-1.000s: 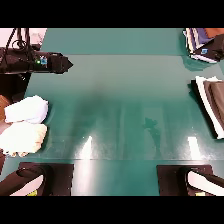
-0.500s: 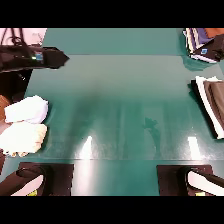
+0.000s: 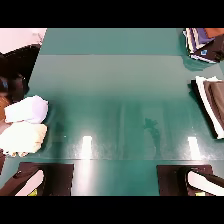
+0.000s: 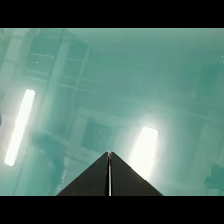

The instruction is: Fold the shirts.

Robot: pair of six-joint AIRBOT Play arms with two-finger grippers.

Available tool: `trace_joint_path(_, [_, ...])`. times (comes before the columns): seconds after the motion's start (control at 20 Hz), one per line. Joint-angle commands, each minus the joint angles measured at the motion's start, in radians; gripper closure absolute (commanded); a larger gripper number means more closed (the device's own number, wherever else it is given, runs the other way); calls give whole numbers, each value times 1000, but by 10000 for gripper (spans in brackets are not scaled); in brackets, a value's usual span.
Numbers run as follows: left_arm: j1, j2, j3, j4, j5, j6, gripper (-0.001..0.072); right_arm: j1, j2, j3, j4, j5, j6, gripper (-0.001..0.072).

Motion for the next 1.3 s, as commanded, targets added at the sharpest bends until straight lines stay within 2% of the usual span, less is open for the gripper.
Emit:
trace_joint_path(0.0, [79, 5, -233, 52, 86, -3, 105, 0, 0, 1, 0, -1, 0, 690])
trace_joint_path(0.15, [79, 5, -375, 52, 223, -3, 106, 0, 0, 1, 0, -18, 0, 690])
trace_joint_path(0.35, [79, 5, -402, 52, 296, -3, 107, 0, 0, 1, 0, -24, 0, 691])
trace_joint_path(0.4, [79, 5, -401, 52, 295, -4, 232, 0, 0, 1, 0, -24, 0, 691])
trace_joint_path(0.45, [79, 5, -392, 52, 277, -4, 514, 0, 0, 1, 0, -23, 0, 690])
trace_joint_path(0.5, [79, 5, -373, 51, 253, -4, 670, 0, 0, 1, 0, -23, 0, 690])
trace_joint_path(0.7, [79, 45, -150, 50, 138, -6, 682, 0, 2, 2, 50, -32, 1, 690])
trace_joint_path(0.8, [77, 80, 50, 34, 74, -2, 683, 0, 10, 2, 125, -72, 0, 691])
trace_joint_path(0.95, [71, 98, 379, -65, -50, 49, 684, 0, 40, 2, 177, -172, 1, 691])
trace_joint_path(1.1, [-61, 98, 607, -65, -95, 57, 685, 0, 89, 2, 171, -249, 0, 691])
trace_joint_path(1.25, [-254, 92, 645, -57, -79, 56, 686, 0, 129, 2, 167, -303, 1, 691])
